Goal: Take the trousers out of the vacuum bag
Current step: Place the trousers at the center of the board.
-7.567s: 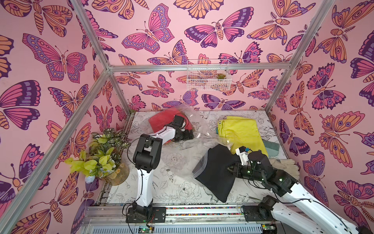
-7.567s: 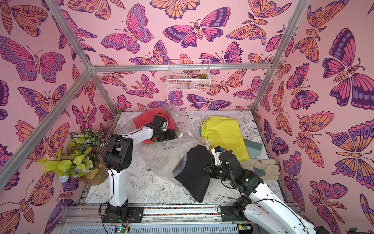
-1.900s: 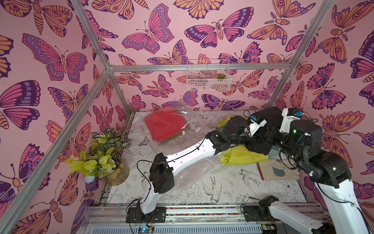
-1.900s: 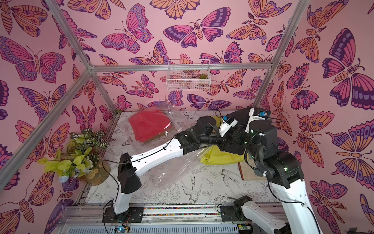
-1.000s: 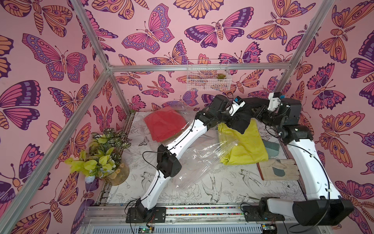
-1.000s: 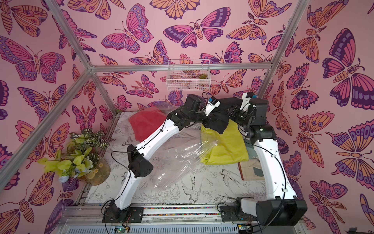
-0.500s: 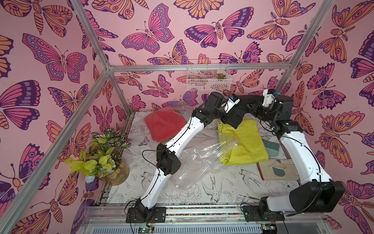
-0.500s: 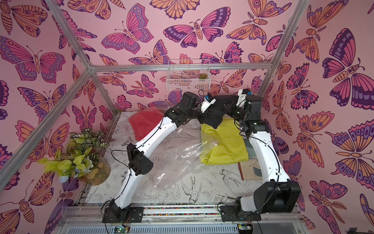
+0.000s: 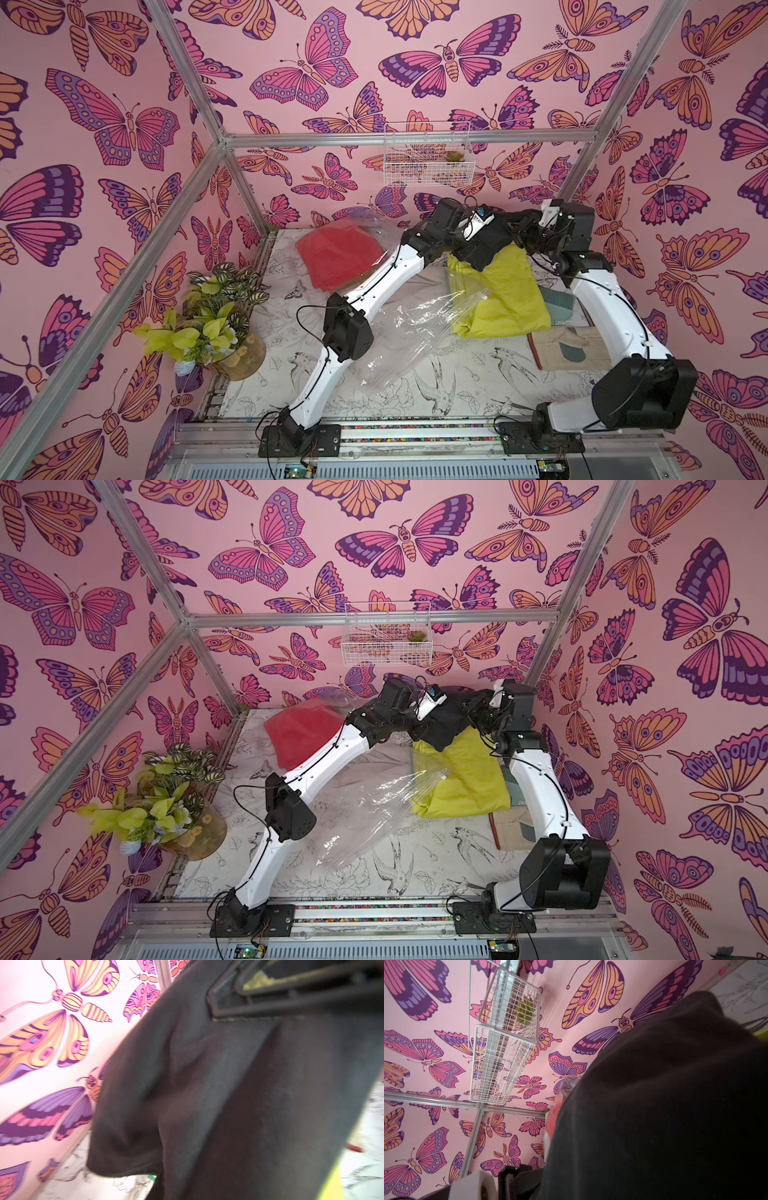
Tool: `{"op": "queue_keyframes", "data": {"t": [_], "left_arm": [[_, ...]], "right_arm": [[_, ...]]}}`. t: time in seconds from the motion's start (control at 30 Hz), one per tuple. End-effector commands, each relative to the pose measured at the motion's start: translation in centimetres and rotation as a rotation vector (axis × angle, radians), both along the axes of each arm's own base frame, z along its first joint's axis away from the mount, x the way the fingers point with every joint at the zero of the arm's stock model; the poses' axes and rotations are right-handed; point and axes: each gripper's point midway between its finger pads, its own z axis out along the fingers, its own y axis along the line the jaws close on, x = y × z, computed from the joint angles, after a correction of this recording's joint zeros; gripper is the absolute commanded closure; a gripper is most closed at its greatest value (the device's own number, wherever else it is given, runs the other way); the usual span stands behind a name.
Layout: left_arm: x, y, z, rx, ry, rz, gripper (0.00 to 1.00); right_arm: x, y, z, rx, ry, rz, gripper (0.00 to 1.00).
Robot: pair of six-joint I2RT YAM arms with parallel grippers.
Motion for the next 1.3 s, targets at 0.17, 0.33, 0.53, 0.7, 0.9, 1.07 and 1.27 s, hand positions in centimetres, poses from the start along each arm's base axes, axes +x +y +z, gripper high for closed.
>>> {"op": "queue_keyframes", "data": {"t": [0.17, 0.33, 0.53, 0.7, 0.9, 1.07, 1.27], "left_arm": [[2.5, 2.2, 5.5, 0.145, -0.376, 0.213, 1.00], [1.9, 0.4, 5.9, 0.275, -0.564, 0.183, 1.00], [1.3, -1.0, 7.2, 0.370, -0.806, 0.131, 1.00], [2.0, -0.7, 9.8, 0.380, -0.958, 0.135, 1.00], [2.5, 0.9, 12.7, 0.371, -1.029, 0.143, 1.00], [2.5, 1.6, 14.6, 0.362, -1.081, 0.175, 1.00], [1.8, 2.3, 18.0, 0.292, -1.119, 0.217, 1.00]], "right_arm": [[1.4, -4.0, 2.5, 0.199, -0.015, -0.194, 1.00], [2.5, -4.8, 2.4, 0.268, 0.015, -0.221, 1.00], [4.0, -5.0, 3.8, 0.291, -0.006, -0.204, 1.00], [5.4, -5.0, 5.2, 0.293, -0.050, -0.184, 1.00], [5.7, -4.8, 6.6, 0.308, -0.111, -0.167, 1.00], [5.2, -4.9, 8.3, 0.308, -0.188, -0.156, 1.00], [5.0, -4.3, 10.8, 0.315, -0.283, -0.109, 1.00]]}}
